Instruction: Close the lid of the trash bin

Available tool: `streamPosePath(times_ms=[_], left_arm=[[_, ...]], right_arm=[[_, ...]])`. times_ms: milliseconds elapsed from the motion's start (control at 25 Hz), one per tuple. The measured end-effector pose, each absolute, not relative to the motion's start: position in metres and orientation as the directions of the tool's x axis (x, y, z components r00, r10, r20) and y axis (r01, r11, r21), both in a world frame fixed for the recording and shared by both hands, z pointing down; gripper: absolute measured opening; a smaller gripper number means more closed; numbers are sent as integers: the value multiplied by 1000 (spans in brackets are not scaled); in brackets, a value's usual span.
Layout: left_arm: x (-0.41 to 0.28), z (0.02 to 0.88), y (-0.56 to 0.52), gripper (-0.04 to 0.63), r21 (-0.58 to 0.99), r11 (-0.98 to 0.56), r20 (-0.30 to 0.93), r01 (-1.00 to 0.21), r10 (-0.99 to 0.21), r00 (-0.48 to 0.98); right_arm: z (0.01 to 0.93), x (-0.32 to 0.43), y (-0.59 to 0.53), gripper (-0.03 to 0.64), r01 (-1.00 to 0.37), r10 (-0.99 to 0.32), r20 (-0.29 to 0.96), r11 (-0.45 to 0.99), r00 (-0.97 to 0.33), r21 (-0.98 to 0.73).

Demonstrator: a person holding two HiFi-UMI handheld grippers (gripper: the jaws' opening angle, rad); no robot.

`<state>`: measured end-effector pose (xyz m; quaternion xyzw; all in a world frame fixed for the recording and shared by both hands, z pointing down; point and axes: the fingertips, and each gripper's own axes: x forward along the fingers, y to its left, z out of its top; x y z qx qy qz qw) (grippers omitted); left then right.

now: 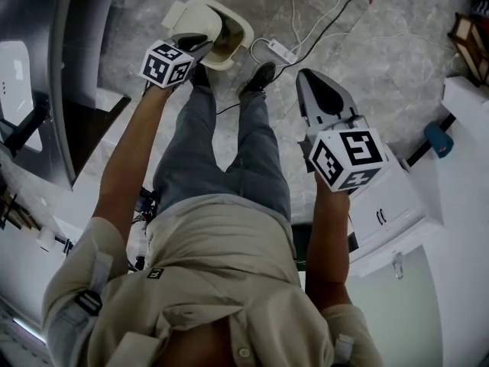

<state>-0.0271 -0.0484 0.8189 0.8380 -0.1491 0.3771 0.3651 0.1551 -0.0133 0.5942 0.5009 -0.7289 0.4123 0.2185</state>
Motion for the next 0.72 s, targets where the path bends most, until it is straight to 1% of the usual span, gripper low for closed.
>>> streamPosePath(times_ms=[720], left_arm=[[24, 904, 1, 91, 560, -659, 769, -502, 188, 611]], right_arm=[[631, 200, 13, 25, -913, -523, 760, 102, -386, -394]])
